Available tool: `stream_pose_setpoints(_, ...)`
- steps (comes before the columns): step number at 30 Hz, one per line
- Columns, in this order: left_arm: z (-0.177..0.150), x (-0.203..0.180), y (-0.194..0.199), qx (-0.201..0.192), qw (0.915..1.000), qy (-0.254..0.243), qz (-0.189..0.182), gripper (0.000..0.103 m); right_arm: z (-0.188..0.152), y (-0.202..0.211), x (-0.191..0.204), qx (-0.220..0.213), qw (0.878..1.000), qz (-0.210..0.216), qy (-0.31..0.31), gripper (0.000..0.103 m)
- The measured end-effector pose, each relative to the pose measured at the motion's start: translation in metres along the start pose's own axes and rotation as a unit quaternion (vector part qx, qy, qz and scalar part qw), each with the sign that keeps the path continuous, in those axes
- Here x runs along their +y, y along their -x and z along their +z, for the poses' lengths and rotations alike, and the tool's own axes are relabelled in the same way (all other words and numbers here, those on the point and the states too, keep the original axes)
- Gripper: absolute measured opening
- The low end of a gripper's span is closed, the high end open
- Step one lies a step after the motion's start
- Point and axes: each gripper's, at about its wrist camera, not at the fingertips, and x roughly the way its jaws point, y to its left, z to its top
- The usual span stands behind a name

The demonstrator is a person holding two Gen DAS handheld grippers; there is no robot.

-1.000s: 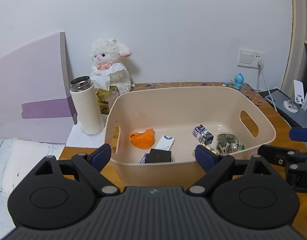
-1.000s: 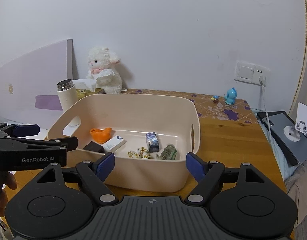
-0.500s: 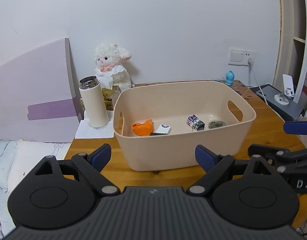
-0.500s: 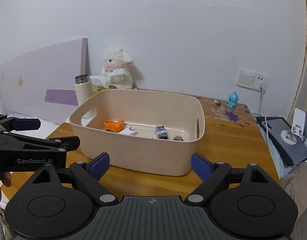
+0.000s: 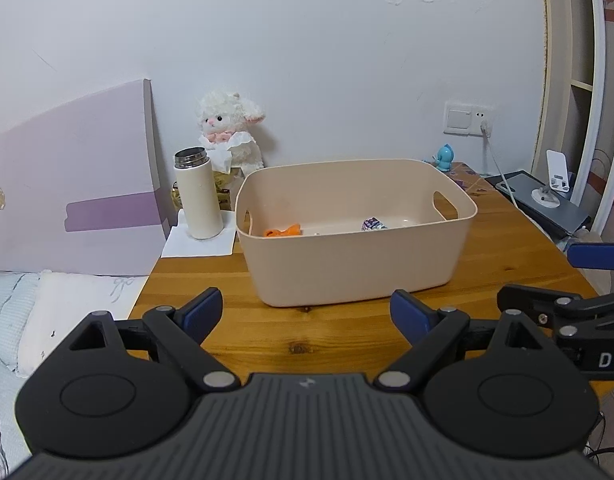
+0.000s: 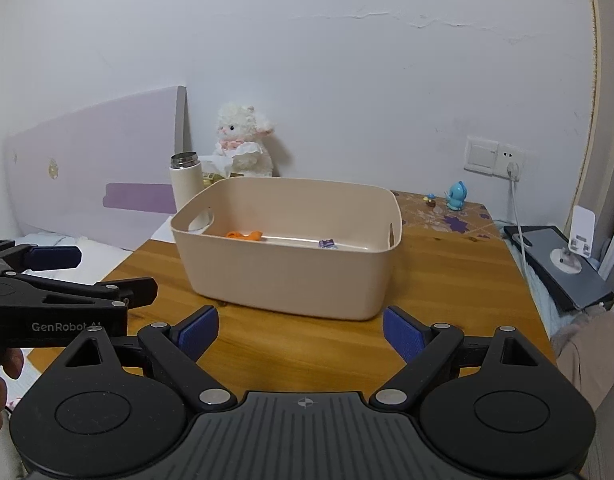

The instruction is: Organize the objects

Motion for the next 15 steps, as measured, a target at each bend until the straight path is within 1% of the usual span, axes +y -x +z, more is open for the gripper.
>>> stream_pose_setpoints(4,-0.008,0.003,0.01,0.004,0.9999,0.007,-0.006,0.091,-0.006,0.014,0.003,0.001,1.0,-0.002,0.002,0.091)
stream_pose_setpoints(9,-0.019,0.001,0.024,0.005,1.0,0.001,-0.004,0.091,-0.012,0.027,0.006,0.004,1.0,-0.003,0.006,0.095)
stream_pose_setpoints(15,-0.027,-0.003,0.035,0.004,1.0,-0.005,-0.003,0.091,-0.016,0.038,0.011,0.006,1.0,-0.005,0.009,0.095)
